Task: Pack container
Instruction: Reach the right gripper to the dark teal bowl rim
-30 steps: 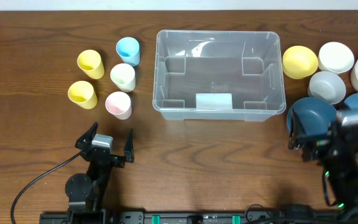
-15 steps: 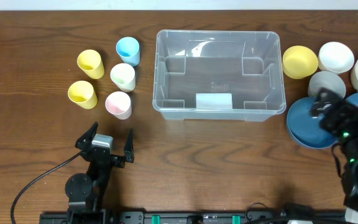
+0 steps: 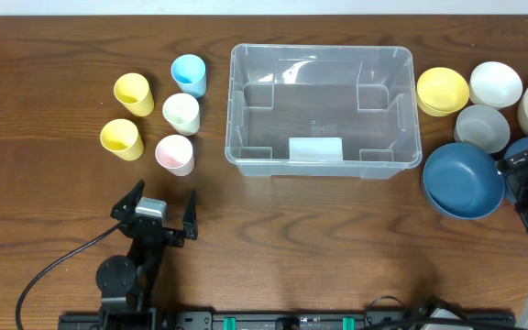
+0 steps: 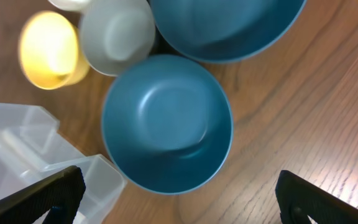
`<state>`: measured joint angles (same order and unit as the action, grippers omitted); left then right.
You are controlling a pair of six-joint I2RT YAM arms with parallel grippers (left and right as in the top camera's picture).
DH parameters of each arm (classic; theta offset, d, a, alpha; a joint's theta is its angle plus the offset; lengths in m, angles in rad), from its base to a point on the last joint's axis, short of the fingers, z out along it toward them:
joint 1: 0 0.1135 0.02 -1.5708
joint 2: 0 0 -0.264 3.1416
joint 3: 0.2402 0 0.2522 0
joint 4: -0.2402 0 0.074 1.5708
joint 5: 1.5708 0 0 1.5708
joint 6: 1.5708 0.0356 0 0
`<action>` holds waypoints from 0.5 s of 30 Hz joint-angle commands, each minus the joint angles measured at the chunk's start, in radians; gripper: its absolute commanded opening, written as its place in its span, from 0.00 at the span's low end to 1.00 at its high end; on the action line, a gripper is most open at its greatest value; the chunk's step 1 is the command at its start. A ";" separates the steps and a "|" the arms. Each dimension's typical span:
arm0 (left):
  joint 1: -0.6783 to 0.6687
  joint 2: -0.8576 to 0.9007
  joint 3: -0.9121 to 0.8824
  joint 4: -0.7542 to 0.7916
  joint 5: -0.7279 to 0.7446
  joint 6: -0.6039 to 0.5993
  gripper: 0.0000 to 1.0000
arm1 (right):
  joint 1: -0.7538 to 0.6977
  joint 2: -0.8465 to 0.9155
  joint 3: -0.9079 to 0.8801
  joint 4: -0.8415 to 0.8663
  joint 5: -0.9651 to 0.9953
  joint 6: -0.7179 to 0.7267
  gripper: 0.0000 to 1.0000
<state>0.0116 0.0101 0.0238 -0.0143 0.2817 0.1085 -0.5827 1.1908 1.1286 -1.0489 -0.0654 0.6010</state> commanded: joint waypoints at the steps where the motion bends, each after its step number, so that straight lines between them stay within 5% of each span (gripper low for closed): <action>1: 0.004 -0.006 -0.020 -0.032 0.006 -0.001 0.98 | -0.007 0.093 -0.020 -0.007 -0.021 0.065 0.99; 15: 0.004 -0.006 -0.020 -0.032 0.006 -0.001 0.98 | -0.005 0.289 -0.181 0.140 -0.010 0.180 0.99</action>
<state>0.0113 0.0101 0.0238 -0.0143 0.2817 0.1085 -0.5842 1.4750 1.0016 -0.9451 -0.0788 0.7387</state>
